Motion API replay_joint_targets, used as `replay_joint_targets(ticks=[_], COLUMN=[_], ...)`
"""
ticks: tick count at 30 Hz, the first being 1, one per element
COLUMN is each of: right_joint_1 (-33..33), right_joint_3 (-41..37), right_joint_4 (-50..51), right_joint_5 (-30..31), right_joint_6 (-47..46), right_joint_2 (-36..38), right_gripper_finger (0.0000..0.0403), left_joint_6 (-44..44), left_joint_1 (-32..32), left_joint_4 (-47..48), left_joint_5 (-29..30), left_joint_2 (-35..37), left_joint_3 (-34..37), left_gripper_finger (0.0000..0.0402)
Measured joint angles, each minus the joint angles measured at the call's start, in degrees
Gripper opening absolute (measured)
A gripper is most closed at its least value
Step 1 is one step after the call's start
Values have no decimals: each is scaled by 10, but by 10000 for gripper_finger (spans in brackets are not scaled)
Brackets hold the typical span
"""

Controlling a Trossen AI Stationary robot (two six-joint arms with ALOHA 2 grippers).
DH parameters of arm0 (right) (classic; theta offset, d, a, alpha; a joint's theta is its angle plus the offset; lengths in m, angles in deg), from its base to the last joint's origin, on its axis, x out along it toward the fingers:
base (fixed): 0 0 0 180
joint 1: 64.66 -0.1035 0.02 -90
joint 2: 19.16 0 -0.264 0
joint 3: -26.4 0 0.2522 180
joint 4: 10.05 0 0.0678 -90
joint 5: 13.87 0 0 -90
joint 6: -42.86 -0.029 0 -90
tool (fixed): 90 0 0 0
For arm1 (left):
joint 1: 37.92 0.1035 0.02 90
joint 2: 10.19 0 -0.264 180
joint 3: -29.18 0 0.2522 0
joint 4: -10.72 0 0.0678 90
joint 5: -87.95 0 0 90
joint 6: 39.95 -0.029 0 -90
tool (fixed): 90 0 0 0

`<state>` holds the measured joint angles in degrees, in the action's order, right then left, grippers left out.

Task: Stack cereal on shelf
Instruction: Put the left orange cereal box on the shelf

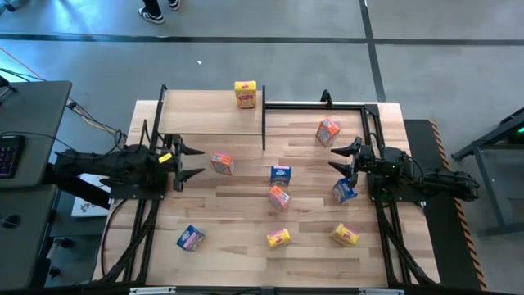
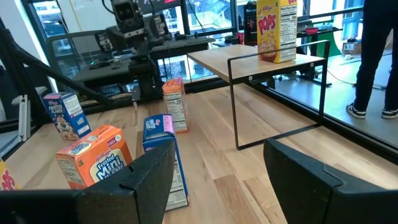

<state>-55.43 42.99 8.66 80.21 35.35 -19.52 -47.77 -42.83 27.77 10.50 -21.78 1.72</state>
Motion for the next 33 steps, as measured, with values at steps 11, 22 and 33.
replay_joint_targets(ticks=[11,22,33], right_joint_1=[0,0,0], right_joint_3=[0,0,0], right_joint_4=[0,0,0], right_joint_5=[0,0,0], right_joint_6=[0,0,0], right_joint_2=[0,0,0], right_gripper_finger=[238,238,238], left_joint_6=[-14,-50,-54], left_joint_1=[0,6,63], left_joint_4=[150,166,160], left_joint_5=[32,32,31], left_joint_2=[-145,-268,-368], left_joint_3=[-146,-197,-198], left_gripper_finger=[251,251,269])
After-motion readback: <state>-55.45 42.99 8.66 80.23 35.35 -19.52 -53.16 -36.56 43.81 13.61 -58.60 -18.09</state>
